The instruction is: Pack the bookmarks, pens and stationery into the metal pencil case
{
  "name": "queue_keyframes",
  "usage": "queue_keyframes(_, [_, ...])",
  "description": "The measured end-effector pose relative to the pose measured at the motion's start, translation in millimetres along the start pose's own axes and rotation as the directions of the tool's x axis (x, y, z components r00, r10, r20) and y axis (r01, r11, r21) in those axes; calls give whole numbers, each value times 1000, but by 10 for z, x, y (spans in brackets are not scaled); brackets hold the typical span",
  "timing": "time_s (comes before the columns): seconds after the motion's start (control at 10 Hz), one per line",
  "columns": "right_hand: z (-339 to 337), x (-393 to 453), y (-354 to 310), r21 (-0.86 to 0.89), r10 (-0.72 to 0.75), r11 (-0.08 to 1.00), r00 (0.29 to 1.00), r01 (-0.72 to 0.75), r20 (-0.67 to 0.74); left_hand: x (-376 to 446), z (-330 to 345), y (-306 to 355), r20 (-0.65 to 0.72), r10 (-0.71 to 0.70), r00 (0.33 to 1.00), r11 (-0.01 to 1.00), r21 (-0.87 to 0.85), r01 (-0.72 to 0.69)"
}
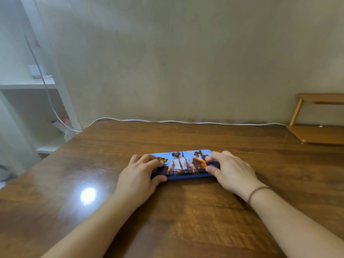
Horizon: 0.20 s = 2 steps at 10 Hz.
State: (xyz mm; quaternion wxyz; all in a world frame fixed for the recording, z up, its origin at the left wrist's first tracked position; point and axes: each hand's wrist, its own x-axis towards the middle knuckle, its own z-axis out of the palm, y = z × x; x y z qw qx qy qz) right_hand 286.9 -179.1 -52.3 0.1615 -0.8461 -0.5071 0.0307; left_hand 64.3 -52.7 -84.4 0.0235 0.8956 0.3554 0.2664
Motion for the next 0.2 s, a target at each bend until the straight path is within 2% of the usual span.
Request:
queue_keyframes(0.1, [189,218,-14,114,46,993,997,-40,-53,131,116,42,-1,-126,992,989,-80,126])
queue_keyframes(0.2, [220,174,93,169,18,986,999,-12,-34,87,119,27,43,-177,983,975,-126,181])
